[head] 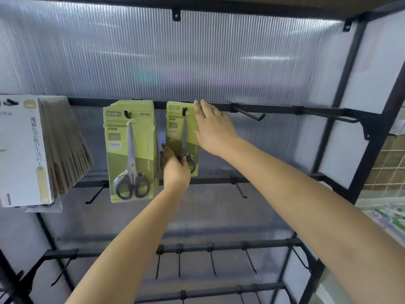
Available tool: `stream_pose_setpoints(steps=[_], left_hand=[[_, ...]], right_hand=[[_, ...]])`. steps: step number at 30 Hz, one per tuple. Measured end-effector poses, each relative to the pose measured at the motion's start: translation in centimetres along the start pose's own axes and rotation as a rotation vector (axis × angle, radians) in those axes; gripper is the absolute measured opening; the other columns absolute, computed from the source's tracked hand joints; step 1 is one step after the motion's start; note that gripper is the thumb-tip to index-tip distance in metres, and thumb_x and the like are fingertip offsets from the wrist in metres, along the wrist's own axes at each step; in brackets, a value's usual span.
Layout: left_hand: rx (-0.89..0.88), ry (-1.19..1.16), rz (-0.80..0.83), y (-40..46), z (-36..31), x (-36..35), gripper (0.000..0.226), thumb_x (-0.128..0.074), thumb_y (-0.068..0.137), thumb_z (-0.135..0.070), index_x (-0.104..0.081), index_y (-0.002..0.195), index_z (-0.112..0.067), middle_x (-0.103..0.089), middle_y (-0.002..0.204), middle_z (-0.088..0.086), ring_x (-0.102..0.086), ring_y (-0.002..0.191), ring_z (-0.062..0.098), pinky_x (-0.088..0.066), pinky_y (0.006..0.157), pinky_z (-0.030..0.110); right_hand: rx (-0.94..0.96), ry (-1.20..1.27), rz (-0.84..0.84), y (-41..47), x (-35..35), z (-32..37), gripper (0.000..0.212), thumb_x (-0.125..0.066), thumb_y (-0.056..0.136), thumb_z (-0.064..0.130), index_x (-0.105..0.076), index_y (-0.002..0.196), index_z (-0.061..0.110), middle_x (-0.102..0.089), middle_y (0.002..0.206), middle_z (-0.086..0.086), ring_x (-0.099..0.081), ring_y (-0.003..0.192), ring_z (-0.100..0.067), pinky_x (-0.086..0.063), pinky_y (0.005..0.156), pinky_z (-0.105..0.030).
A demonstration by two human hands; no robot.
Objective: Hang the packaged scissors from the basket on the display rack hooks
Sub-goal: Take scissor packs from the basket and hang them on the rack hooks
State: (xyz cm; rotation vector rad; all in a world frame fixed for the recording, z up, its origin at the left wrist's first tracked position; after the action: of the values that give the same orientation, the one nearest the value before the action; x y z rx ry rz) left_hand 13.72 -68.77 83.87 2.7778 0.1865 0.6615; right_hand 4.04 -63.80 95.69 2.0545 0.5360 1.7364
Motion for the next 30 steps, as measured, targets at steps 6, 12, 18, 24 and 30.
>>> stream_pose_setpoints(steps=[6,12,18,24,30], left_hand=[[-0.010,0.095,0.025,0.4,-0.7,0.3,0.071,-0.048,0.096,-0.016,-0.003,0.149,-0.001,-0.031,0.145,0.023,-0.042,0.128,0.035,-0.042,0.102,0.045],[-0.151,0.253,0.062,-3.0,-3.2,0.6,0.067,-0.041,0.099,-0.019,-0.001,0.148,-0.001,-0.005,0.156,0.019,-0.023,0.139,0.037,-0.029,0.108,0.042],[-0.423,0.323,0.078,-6.8,-4.6,0.7,0.032,-0.041,0.098,-0.021,-0.048,0.118,0.004,-0.043,0.136,0.018,-0.033,0.128,0.034,-0.030,0.104,0.039],[-0.419,0.293,0.274,-13.1,-2.2,-0.3,0.035,-0.040,0.099,-0.022,-0.046,0.127,-0.001,-0.048,0.131,0.013,-0.040,0.124,0.028,-0.039,0.090,0.036],[-0.483,0.298,0.500,-22.8,-0.6,-3.1,0.038,-0.039,0.100,-0.026,-0.045,0.126,0.001,-0.047,0.133,0.014,-0.039,0.124,0.029,-0.038,0.093,0.037]], right_hand=[[-0.011,0.001,0.048,0.1,-0.4,0.0,0.077,-0.048,0.093,0.010,0.005,0.150,0.008,0.005,0.158,-0.011,-0.002,0.146,-0.027,-0.020,0.114,-0.044],[0.022,-0.002,-0.033,-2.3,1.2,0.2,0.065,-0.043,0.096,0.017,-0.008,0.149,0.005,-0.007,0.157,-0.012,-0.009,0.145,-0.027,-0.018,0.115,-0.041],[0.000,0.137,-0.103,-7.5,2.0,0.2,0.039,-0.038,0.097,0.016,-0.040,0.135,0.005,-0.045,0.135,-0.010,-0.046,0.120,-0.028,-0.039,0.092,-0.035],[-0.169,0.200,-0.024,-16.8,-0.4,-1.1,0.040,-0.038,0.098,0.019,-0.042,0.136,0.006,-0.047,0.135,-0.009,-0.046,0.121,-0.028,-0.037,0.096,-0.036],[-0.416,0.160,0.106,-30.0,-2.0,-2.2,0.039,-0.037,0.099,0.022,-0.042,0.135,0.007,-0.048,0.133,-0.009,-0.047,0.120,-0.026,-0.038,0.094,-0.034]])
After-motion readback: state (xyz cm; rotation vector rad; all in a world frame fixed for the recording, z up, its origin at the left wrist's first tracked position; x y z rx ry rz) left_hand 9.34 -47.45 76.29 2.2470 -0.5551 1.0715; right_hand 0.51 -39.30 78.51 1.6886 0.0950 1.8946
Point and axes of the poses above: each hand's wrist, its own y-axis towards the middle knuckle, its own x-axis out of the back of the hand, z = x × y, the point moved 10 cm from there along y, towards the middle knuckle
